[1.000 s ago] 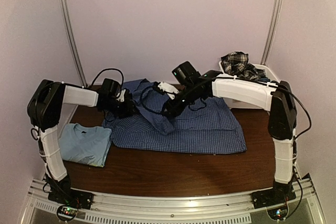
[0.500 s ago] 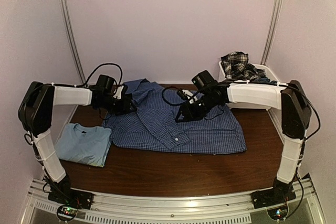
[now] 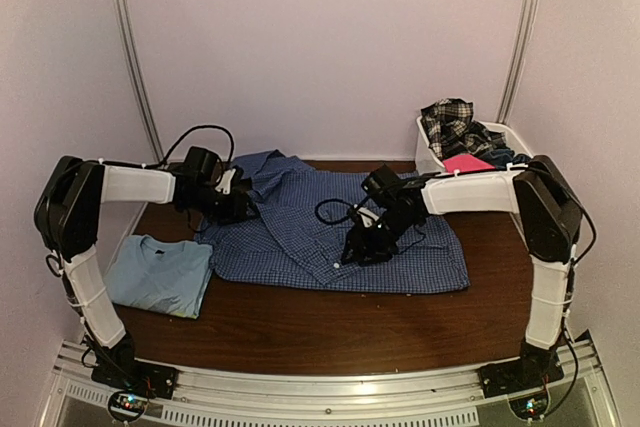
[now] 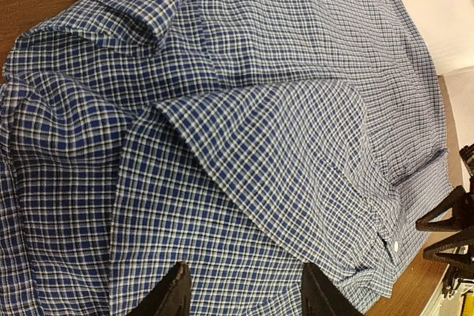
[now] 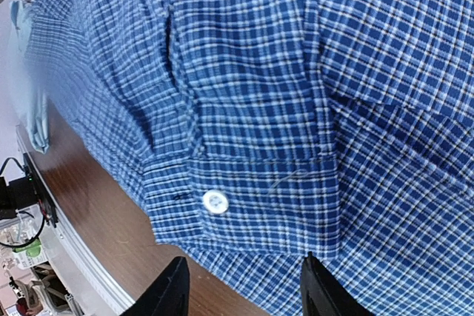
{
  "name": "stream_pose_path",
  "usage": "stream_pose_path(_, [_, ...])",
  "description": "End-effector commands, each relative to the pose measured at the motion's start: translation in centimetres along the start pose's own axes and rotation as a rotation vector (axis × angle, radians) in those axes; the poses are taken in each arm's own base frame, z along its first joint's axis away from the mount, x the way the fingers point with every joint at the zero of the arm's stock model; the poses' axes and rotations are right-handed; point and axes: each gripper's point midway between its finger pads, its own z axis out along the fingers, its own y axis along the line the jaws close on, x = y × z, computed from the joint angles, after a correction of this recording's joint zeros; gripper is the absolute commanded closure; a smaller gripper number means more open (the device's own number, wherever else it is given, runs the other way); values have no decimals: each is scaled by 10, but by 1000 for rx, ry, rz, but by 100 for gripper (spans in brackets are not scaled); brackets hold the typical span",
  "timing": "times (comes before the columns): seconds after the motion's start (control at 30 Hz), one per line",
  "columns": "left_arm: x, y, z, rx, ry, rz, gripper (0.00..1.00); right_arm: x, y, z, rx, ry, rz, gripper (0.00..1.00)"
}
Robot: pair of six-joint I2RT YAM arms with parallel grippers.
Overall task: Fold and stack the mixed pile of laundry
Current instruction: Adjust the 1/3-folded shirt at the center of the board.
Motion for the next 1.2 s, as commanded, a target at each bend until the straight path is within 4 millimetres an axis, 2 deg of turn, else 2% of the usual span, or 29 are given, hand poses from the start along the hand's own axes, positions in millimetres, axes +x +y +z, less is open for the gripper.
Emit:
stream_pose_path(0.0, [-4, -5, -13, 12, -26, 23, 47, -5, -18, 16, 77, 16, 38, 48])
stream_pose_path(0.1, [-7, -6, -17, 5, -41, 26, 46, -5, -26, 27, 102, 36, 43, 48])
stream_pose_path(0.17, [-9, -7, -19, 5, -47, 26, 46, -8, -28, 29, 113, 36, 34, 52])
stream_pose_path(0.2, [-10, -8, -20, 7, -50, 27, 46, -9, -28, 30, 119, 39, 27, 57])
stream_pose_path(0.3, [-9, -7, -22, -1, -50, 28, 46, -11, -27, 24, 133, 40, 2, 87])
stream_pose_path(0.37, [-8, -7, -24, -7, -49, 29, 46, -13, -24, 14, 143, 30, -17, 100])
stream_pose_path(0.57, [-6, -4, -29, -26, -45, 36, 46, -15, -12, -29, 173, -23, -69, 100])
stream_pose_path(0.67, [-4, -3, -31, -34, -45, 39, 45, -13, -14, -40, 163, -36, -61, 100])
stream_pose_path(0.7, [-3, -2, -31, -35, -44, 37, 45, -12, -14, -39, 139, -32, -51, 97])
stream_pose_path(0.73, [-2, -1, -30, -36, -42, 36, 45, -12, -15, -36, 123, -25, -37, 82])
stream_pose_path(0.77, [-2, -1, -30, -38, -43, 35, 45, -12, -14, -32, 109, -22, -27, 73])
stream_pose_path(0.83, [-3, -2, -31, -36, -46, 34, 45, -15, -12, -26, 82, -24, -11, 62])
stream_pose_path(0.97, [-7, -4, -34, -33, -59, 34, 42, -21, -12, -16, 68, -34, 2, 57])
stream_pose_path(1.17, [-6, -4, -34, -36, -57, 30, 40, -22, -16, 7, 125, 4, -46, 56])
